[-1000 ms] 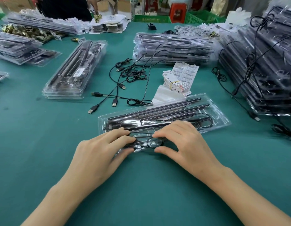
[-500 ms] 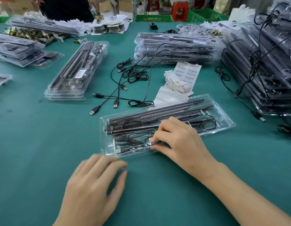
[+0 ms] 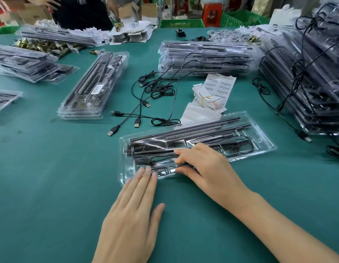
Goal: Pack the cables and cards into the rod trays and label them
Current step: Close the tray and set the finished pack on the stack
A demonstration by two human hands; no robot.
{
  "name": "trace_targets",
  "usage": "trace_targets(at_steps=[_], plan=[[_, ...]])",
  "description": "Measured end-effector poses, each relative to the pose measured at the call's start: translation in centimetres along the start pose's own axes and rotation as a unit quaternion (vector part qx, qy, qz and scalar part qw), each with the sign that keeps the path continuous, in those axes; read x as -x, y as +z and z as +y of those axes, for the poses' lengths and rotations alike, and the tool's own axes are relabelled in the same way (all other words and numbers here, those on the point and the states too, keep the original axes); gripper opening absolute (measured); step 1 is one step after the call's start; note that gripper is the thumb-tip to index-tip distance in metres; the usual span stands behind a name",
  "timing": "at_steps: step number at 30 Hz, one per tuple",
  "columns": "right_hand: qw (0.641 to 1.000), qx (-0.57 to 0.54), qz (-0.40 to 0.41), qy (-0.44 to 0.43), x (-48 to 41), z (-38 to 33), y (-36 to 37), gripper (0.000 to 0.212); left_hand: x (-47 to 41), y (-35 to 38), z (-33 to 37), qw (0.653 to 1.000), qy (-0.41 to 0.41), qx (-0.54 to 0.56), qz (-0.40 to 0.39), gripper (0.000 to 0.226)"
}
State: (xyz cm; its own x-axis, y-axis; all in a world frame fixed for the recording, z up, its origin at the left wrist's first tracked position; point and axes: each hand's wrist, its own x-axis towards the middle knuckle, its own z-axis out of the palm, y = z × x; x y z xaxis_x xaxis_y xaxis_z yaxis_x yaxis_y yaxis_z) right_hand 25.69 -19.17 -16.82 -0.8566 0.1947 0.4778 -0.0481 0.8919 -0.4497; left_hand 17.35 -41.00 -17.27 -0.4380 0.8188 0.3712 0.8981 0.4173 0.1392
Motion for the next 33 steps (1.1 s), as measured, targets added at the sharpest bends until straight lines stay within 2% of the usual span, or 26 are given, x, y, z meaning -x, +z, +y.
trace_targets(at_steps=[4,9,18,23,30,33], plan=[[1.0,0.001,0.006,-0.001,0.0,0.0,0.1,0.011,-1.9,-0.2,-0.3,0.996,-0.036,0.006,-0.084,0.066],[1.0,-0.019,0.017,0.002,0.1,0.1,0.1,0.013,-2.2,-0.2,-0.8,0.992,-0.047,0.019,-0.112,0.061],[1.0,-0.025,0.019,0.003,0.1,-0.2,0.1,0.011,-2.5,-0.3,-2.0,0.994,-0.035,0.007,-0.107,0.05],[1.0,-0.012,0.025,0.007,0.2,0.0,0.3,0.01,-2.2,-0.3,-1.1,0.992,-0.048,0.001,-0.115,0.054],[0.999,0.025,0.017,0.012,0.4,-0.5,0.6,0.007,-1.9,0.4,0.8,0.993,-0.091,-0.047,-0.066,0.056],[0.999,0.028,0.007,0.018,0.4,-0.8,0.4,0.008,-2.1,0.7,1.4,0.995,-0.083,-0.039,-0.046,0.058]])
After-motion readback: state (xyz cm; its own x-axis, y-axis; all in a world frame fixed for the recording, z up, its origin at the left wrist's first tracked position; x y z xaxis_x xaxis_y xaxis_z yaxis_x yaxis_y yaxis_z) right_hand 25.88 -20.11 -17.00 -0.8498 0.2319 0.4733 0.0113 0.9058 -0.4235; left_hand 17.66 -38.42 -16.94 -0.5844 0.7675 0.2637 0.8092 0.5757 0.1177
